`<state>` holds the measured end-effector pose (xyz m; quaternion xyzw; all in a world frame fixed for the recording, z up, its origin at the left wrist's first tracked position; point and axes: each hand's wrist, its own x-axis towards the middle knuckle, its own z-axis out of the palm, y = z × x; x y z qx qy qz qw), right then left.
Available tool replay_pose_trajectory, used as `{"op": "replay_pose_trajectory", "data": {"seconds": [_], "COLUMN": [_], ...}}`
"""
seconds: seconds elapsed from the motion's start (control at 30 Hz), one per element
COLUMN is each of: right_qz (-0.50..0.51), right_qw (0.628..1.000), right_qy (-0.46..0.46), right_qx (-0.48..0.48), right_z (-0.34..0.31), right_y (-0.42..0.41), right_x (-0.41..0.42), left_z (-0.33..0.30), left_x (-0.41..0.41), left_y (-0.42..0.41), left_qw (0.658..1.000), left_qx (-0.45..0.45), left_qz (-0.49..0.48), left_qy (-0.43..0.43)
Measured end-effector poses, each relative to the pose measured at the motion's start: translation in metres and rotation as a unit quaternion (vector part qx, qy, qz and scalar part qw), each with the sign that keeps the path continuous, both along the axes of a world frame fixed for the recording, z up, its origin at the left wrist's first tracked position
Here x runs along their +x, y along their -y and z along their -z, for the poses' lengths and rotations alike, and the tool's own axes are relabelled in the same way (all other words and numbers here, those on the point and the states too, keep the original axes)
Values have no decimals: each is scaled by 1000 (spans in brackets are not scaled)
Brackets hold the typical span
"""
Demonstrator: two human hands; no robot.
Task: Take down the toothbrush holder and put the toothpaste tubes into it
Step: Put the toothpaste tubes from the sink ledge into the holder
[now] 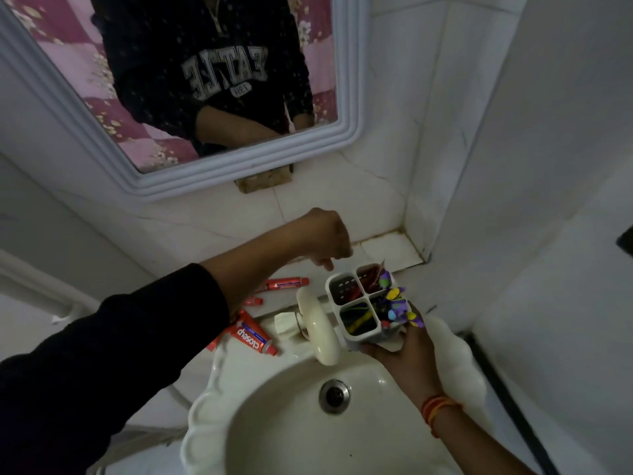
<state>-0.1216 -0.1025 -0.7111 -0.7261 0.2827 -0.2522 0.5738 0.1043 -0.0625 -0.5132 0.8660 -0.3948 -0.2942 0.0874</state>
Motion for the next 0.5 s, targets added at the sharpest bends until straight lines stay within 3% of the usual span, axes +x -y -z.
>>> {"op": "replay_pose_trajectory", "data": {"seconds": [0.27,0.4,0.5], "right_qz": [-16,-17,-19], "right_qw": [1000,999,999], "right_qy": [-17,-30,-44], "right_qx": [-1,4,9], "right_z": [-3,-2,-3], "right_y": [-4,-4,-4], "right_x": [3,4,4], "left_z": [117,147,146], "left_x": [65,68,65], "left_y": [-76,-86,-85], "left_qw": [970,957,957], "left_qx": [110,61,-27], "left_qz": [118,133,125], "left_qy": [182,252,261]}}
